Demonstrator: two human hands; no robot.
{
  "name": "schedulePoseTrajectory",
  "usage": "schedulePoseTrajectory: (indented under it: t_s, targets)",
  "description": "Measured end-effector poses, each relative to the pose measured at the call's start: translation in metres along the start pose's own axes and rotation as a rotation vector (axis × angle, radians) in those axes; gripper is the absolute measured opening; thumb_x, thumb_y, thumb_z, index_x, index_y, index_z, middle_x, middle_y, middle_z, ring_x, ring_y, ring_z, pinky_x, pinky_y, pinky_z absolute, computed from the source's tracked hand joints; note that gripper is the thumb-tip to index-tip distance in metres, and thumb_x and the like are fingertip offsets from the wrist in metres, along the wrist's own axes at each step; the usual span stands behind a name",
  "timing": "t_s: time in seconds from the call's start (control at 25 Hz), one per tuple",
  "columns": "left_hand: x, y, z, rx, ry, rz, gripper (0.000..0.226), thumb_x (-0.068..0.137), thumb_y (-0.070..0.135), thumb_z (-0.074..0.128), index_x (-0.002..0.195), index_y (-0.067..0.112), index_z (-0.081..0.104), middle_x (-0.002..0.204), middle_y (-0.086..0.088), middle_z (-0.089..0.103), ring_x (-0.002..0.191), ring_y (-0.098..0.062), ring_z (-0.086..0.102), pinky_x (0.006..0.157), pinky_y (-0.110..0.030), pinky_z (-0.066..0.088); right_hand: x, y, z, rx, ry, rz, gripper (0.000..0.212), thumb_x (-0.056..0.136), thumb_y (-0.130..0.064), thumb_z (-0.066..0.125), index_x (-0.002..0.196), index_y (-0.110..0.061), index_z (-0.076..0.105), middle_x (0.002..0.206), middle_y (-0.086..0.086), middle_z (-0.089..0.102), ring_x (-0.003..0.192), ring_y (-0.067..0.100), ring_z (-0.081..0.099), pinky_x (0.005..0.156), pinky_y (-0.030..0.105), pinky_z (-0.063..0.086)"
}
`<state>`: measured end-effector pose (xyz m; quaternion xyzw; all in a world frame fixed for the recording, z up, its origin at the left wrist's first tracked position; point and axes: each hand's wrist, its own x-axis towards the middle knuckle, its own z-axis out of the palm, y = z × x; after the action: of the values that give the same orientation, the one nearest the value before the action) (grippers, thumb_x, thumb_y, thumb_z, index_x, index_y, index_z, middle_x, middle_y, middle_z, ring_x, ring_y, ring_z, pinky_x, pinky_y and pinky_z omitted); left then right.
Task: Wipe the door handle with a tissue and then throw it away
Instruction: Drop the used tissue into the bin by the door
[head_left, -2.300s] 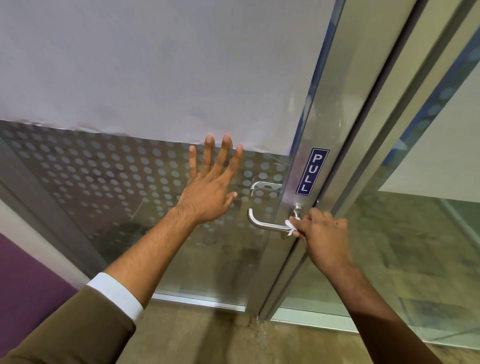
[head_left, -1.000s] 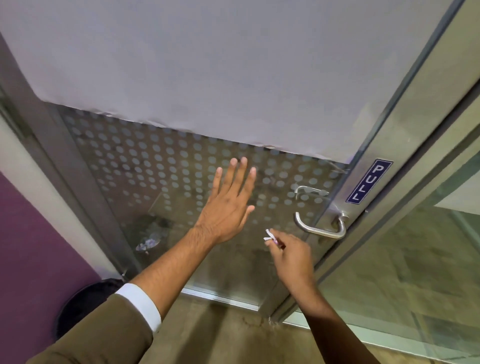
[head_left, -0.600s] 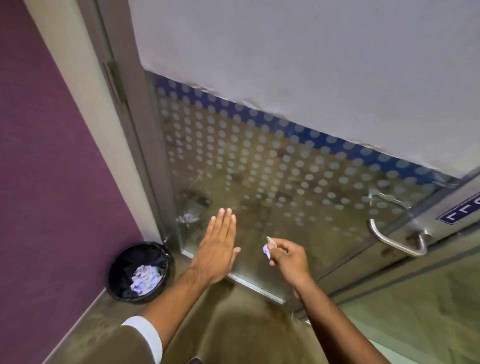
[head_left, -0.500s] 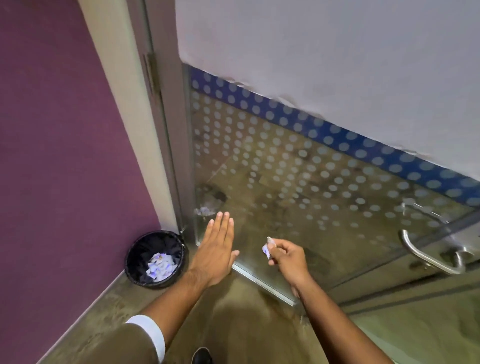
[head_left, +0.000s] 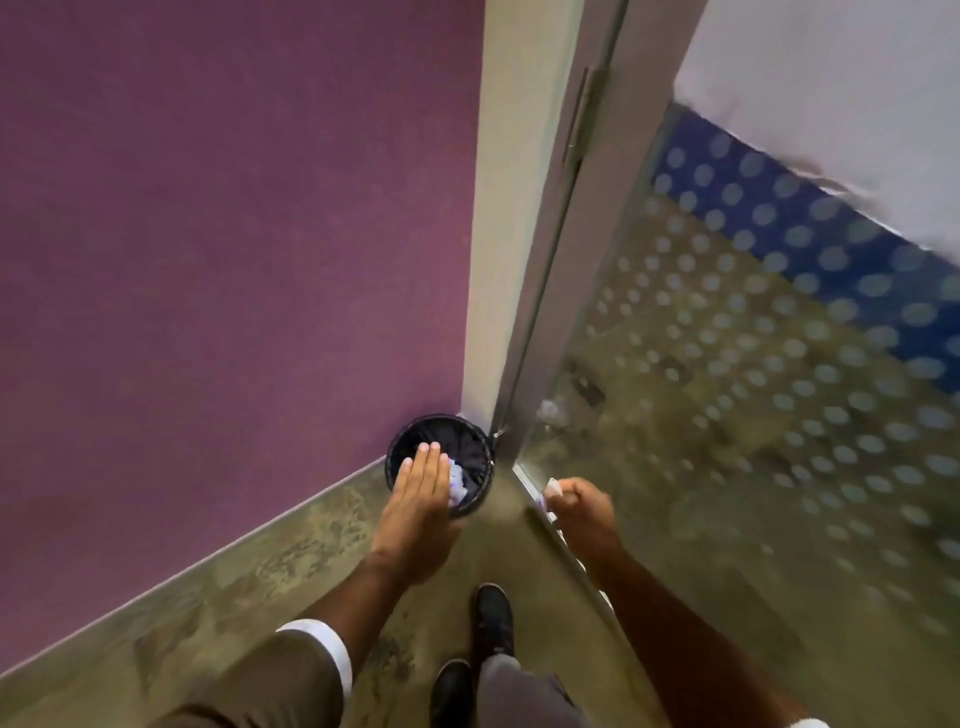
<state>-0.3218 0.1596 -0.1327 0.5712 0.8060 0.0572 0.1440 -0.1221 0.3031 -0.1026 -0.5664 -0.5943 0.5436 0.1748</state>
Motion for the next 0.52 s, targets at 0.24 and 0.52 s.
schedulePoseTrajectory:
  t_s: [0.24, 0.52]
  targets:
    - [0.006, -0.052, 0.016, 0.115, -0.078, -0.194, 0.095, 0.110, 0.058, 0.037, 0.166, -0.002, -0.012, 0.173, -0.023, -0.022, 0.163, -0.040, -0.021, 0.135, -0.051, -0.010, 0.078, -0.009, 0.056, -0.299, -0.235, 0.011, 0.021, 0.097, -0.021, 0.067, 0.078, -0.029, 0.065, 0.090, 0.009, 0.074, 0.090, 0.031, 0.070, 0.086, 0.046, 0.057]
    - [0.051, -0.095, 0.060, 0.189, -0.100, -0.228, 0.094, 0.100, 0.060, 0.024, 0.166, -0.007, 0.022, 0.176, -0.027, 0.014, 0.165, -0.044, 0.013, 0.132, -0.054, 0.006, 0.153, 0.010, 0.126, -0.483, -0.287, -0.001, 0.032, 0.087, -0.039, 0.053, 0.089, -0.013, 0.071, 0.097, 0.014, 0.075, 0.097, 0.035, 0.068, 0.089, 0.042, 0.052]
